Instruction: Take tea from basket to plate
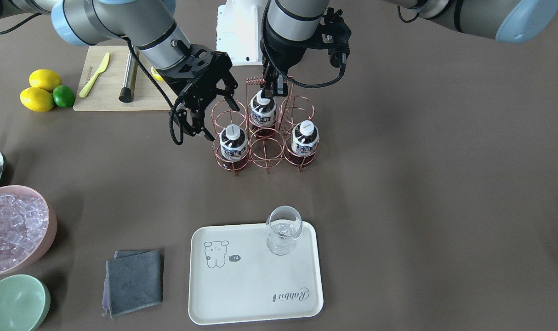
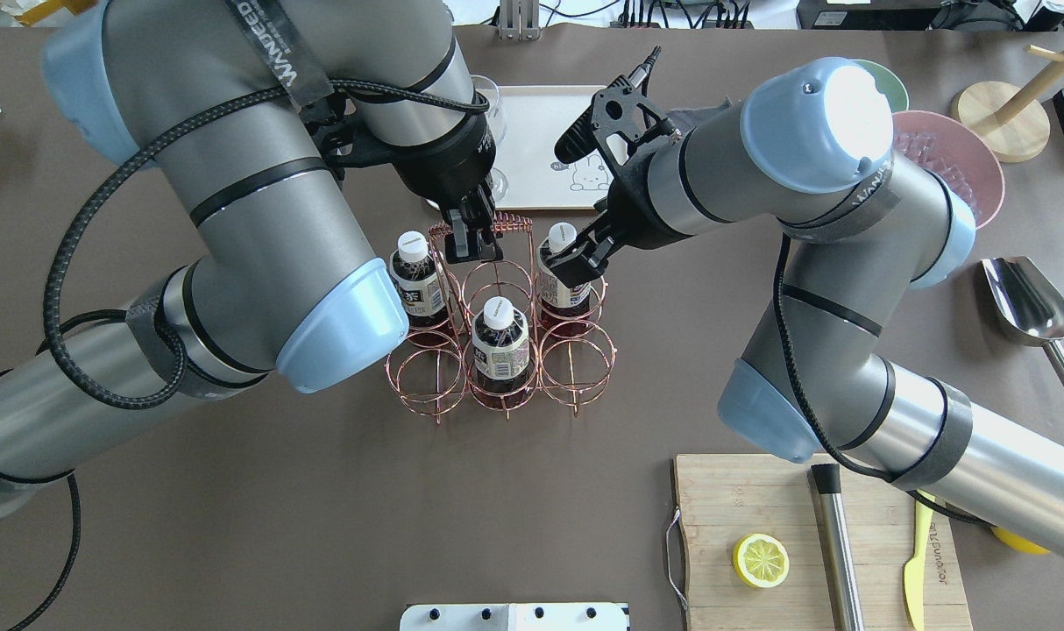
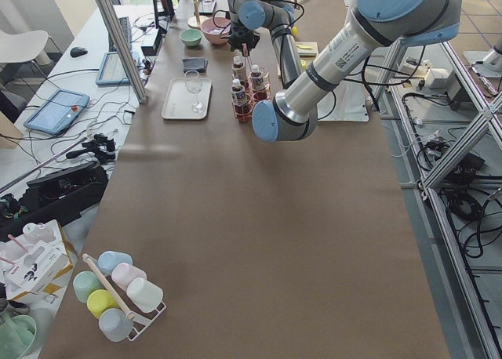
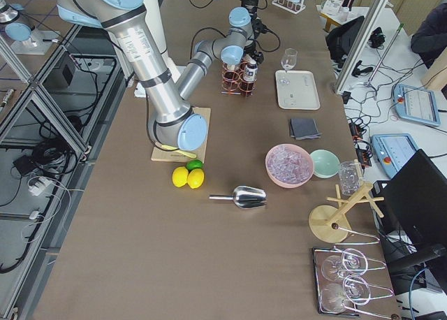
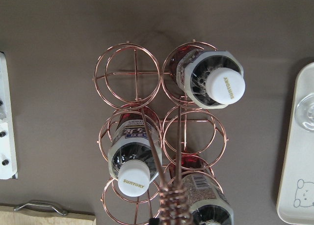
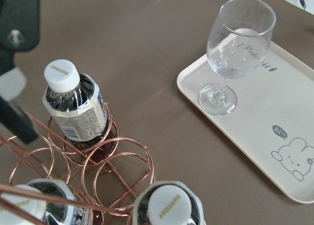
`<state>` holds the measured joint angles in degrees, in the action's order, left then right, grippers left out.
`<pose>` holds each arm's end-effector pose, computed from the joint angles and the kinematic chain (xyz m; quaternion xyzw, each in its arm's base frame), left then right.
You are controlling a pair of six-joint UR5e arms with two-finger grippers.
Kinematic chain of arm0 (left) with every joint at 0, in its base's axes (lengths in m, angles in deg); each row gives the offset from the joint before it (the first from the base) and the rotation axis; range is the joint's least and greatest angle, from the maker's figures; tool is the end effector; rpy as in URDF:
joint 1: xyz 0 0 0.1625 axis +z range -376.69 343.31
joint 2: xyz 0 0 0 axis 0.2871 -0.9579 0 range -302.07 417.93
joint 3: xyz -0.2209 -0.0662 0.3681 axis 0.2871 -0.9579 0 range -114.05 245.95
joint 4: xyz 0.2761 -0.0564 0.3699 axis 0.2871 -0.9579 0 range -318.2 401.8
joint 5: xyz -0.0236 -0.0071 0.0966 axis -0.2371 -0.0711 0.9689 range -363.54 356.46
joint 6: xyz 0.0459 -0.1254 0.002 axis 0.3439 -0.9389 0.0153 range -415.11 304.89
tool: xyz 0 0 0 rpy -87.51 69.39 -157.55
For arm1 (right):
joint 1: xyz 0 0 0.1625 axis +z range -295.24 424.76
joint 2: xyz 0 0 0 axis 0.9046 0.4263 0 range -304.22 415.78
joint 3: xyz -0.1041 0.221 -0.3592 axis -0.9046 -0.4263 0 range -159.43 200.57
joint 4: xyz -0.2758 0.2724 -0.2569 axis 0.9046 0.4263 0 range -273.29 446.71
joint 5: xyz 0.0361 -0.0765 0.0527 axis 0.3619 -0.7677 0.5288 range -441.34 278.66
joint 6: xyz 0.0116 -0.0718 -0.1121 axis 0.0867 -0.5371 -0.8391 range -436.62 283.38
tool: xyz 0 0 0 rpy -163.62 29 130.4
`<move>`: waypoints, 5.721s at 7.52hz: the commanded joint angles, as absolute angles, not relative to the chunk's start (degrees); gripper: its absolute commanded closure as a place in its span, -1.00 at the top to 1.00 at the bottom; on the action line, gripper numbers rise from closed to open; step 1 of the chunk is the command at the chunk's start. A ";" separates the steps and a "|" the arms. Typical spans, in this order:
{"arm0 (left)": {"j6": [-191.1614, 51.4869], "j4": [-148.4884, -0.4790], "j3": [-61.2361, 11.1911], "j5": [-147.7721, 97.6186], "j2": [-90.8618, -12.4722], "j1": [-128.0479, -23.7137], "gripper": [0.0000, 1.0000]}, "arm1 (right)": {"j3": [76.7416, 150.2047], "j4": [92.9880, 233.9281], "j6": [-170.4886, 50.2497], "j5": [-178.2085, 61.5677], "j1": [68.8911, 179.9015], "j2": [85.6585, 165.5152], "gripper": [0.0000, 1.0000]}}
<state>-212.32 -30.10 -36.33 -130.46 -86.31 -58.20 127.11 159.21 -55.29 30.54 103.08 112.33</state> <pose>0.4710 -0.4878 0.0040 -0.3681 0.3150 -0.6275 0.6095 -0.4807 -0.4862 0.1390 0.3445 -0.4513 -0.3156 0.7603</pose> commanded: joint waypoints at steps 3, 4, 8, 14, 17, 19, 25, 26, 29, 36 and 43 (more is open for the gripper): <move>-212.34 -30.10 -36.45 -130.46 -86.21 -58.08 -1.00 | 123.49 155.18 -55.53 31.60 103.17 111.94 0.64; -212.34 -30.10 -36.53 -130.46 -86.21 -57.99 -1.00 | 123.57 155.18 -55.35 31.60 103.17 111.85 0.59; -212.34 -30.10 -36.53 -130.46 -86.13 -58.08 -1.00 | 123.57 154.83 -55.09 31.51 103.17 111.77 0.42; -212.26 -30.10 -36.53 -130.46 -86.04 -58.08 -1.00 | 123.49 154.83 -54.30 30.98 103.17 111.68 0.07; -212.26 -30.10 -36.53 -130.46 -86.04 -58.08 -1.00 | 123.40 154.74 -53.68 30.89 103.17 111.59 -0.02; -212.26 -30.10 -36.53 -130.46 -86.04 -58.08 -1.00 | 123.22 154.65 -52.72 30.89 103.17 111.50 -0.40; -212.26 -30.10 -36.45 -130.46 -85.95 -58.08 -1.00 | 126.21 155.00 -52.80 31.68 103.17 112.56 -1.00; -212.26 -30.10 -36.45 -130.46 -85.95 -58.08 -1.00 | 126.99 155.52 -52.89 32.64 103.26 112.47 -1.00; -212.26 -30.10 -36.45 -130.46 -85.95 -58.08 -1.00 | 128.14 157.81 -53.24 36.86 107.47 111.68 -1.00; -212.26 -30.10 -36.45 -130.37 -85.95 -58.08 -1.00 | 128.23 166.51 -53.24 45.30 117.13 104.74 -1.00; -212.26 -30.10 -36.45 -129.67 -86.04 -57.99 -1.00 | 109.11 162.16 -57.29 42.33 123.21 95.25 -1.00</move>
<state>-212.25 -30.10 -36.45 -130.26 -86.03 -58.05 116.32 166.13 -57.13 44.45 122.56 97.89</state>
